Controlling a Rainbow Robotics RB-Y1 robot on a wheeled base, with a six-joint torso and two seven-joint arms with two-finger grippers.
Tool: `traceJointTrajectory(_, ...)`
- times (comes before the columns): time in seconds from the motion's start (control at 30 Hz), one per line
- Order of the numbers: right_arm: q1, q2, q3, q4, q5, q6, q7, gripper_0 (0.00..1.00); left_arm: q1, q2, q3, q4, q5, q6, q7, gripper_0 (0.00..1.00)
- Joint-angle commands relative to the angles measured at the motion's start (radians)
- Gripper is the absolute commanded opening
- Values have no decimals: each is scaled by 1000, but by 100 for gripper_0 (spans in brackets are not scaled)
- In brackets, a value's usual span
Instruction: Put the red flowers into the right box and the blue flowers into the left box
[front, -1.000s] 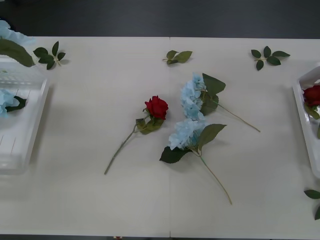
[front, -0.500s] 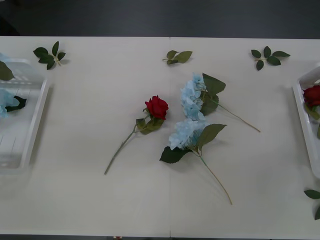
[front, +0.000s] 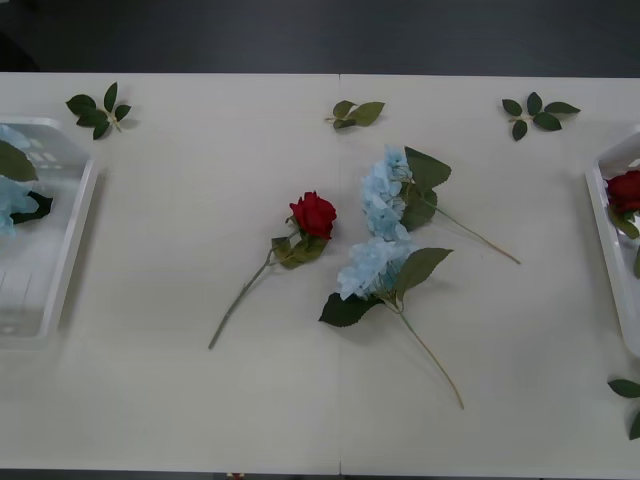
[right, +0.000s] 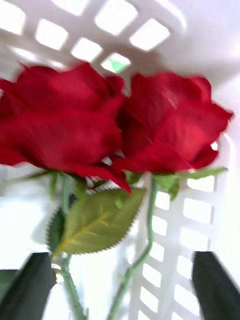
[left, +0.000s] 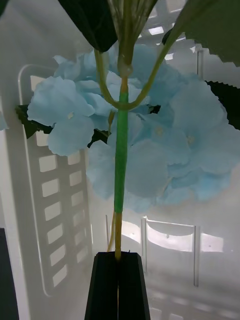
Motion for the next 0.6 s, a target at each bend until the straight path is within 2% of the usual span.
traceJointTrajectory(0.03,-20,-25,15,-64,7,3,83,100,-21,25,13,2,-11,-10,-38,0)
traceJointTrajectory(0.07,-20,-29,15,-80,5,11,89,100,-21,25,13,0,-9,-10,-38,6)
traceJointTrajectory(0.1,-20,-37,15,-103,2,26,95,100,-21,25,13,0,-9,-10,-41,37)
traceJointTrajectory(0.17,-22,-54,15,-147,-27,62,108,100,-21,25,11,2,-6,-9,-46,82)
traceJointTrajectory(0.23,-20,-71,12,-193,-65,97,117,100,-21,25,13,-3,0,-4,-53,100)
traceJointTrajectory(0.33,-22,-92,-8,-281,-115,168,126,100,-19,25,13,-35,15,30,-66,100)
traceJointTrajectory(0.47,-22,-108,-66,-400,-185,296,132,100,-21,25,42,-112,93,140,-85,100)
traceJointTrajectory(0.6,-42,-108,-94,-506,-210,415,134,100,-21,25,73,-191,189,214,-173,100)
